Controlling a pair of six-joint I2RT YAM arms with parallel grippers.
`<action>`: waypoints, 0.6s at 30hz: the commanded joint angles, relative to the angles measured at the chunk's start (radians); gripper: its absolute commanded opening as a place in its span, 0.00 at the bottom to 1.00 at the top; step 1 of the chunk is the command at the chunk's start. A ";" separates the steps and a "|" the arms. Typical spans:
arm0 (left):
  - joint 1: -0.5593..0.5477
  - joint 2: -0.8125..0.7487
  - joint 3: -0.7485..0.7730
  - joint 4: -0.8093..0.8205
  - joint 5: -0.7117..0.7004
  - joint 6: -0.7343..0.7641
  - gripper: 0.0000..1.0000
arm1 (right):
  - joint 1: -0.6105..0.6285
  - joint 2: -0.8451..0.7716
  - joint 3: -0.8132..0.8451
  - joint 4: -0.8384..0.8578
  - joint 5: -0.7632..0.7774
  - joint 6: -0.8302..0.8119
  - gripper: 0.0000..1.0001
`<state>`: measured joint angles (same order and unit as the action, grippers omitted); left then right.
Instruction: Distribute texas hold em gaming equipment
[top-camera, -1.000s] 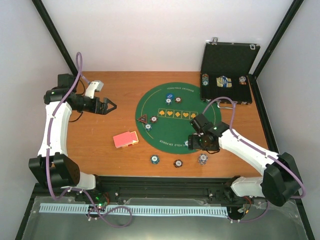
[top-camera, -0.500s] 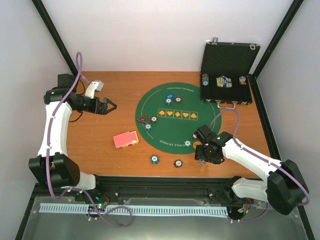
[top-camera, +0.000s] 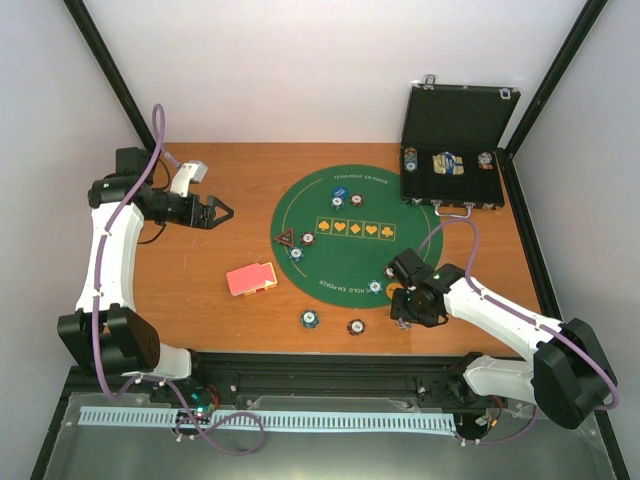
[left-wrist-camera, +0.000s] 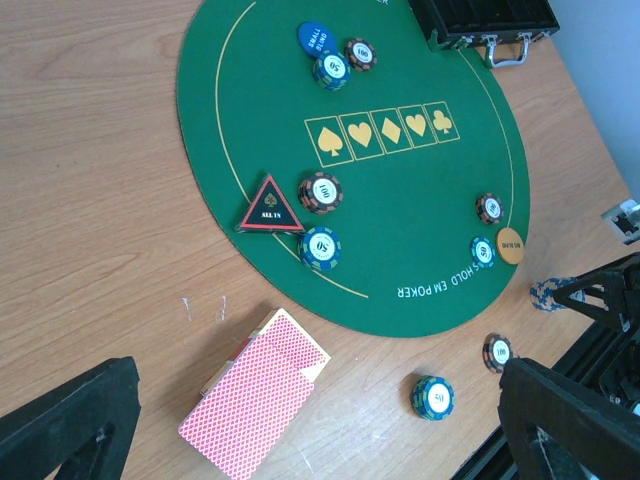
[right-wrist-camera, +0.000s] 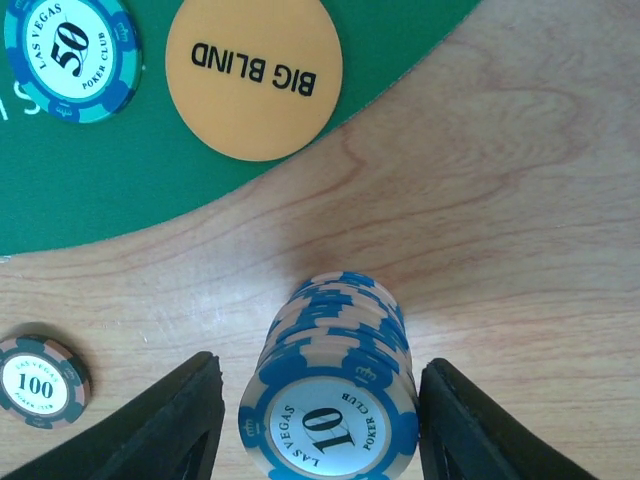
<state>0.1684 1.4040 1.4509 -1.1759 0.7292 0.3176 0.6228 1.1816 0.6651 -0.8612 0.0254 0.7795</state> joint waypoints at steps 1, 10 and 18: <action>0.004 0.004 0.041 -0.013 0.016 0.009 1.00 | 0.005 -0.007 -0.010 0.004 0.007 0.005 0.53; 0.004 0.001 0.041 -0.012 0.014 0.013 1.00 | 0.005 -0.018 -0.010 -0.007 0.012 0.007 0.43; 0.004 -0.005 0.039 -0.014 0.009 0.018 1.00 | 0.005 -0.015 -0.016 -0.022 0.037 0.001 0.38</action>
<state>0.1684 1.4040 1.4509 -1.1759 0.7288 0.3180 0.6228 1.1793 0.6640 -0.8642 0.0345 0.7757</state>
